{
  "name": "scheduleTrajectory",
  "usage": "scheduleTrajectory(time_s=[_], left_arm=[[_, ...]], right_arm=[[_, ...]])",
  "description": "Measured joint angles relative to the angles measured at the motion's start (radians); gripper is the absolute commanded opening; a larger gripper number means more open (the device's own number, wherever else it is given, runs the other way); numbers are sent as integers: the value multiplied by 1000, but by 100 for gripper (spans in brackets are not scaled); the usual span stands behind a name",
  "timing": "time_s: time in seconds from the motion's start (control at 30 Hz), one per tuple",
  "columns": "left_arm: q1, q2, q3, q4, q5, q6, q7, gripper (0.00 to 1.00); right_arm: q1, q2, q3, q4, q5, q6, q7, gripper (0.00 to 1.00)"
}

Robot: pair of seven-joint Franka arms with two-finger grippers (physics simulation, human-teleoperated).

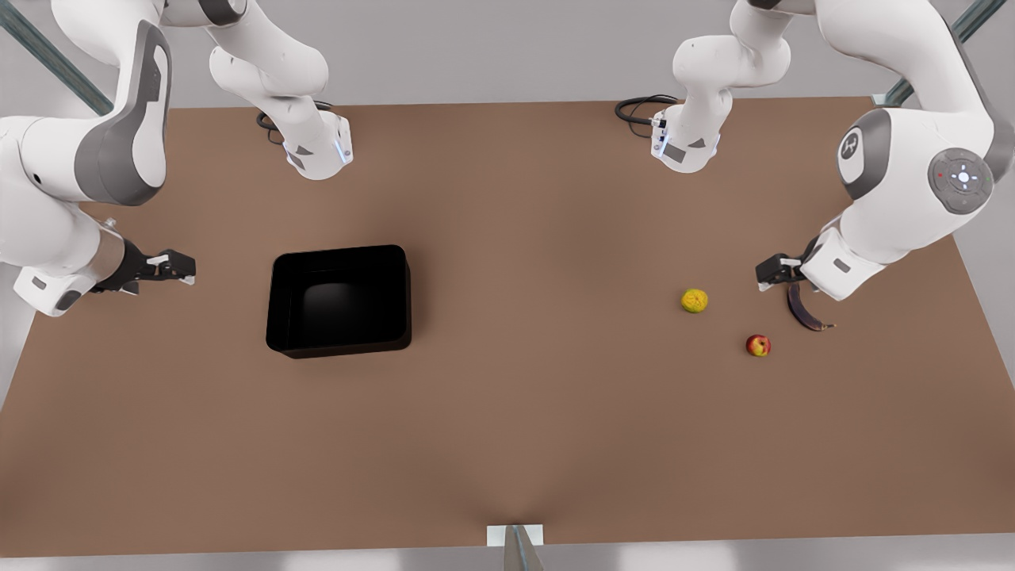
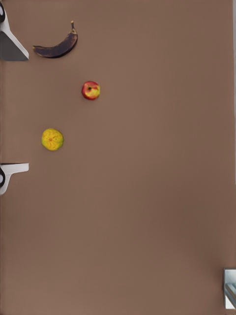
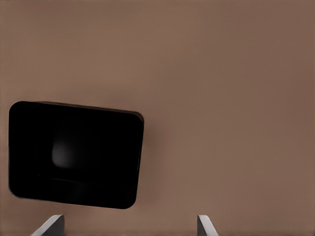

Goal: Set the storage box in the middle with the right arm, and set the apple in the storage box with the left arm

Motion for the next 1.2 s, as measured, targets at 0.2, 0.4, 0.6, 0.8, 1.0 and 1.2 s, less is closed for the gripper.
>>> scheduleTrajectory(time_s=[0.2, 0.4, 0.6, 0.8, 1.0, 1.2], left_arm=[[-5, 51, 134, 10, -52, 8, -160, 100], [-4, 298, 344, -29, -572, 163, -937, 100], [17, 356, 431, -279, -1113, 80, -825, 100], [108, 523, 421, -215, -1264, 85, -578, 100], [111, 550, 411, -227, -1303, -30, -549, 100], [112, 572, 410, -248, -1224, -54, -493, 100]], right_arm=[[5, 64, 1, -100, 9, 17, 43, 100], [20, -64, 60, -639, 15, 485, 213, 100], [-8, -55, 31, -844, 14, 708, 212, 100], [-6, -10, 31, -889, 14, 753, 213, 100], [-21, 49, 20, -889, 12, 752, 212, 100], [-17, 95, 17, -885, 11, 751, 212, 75]])
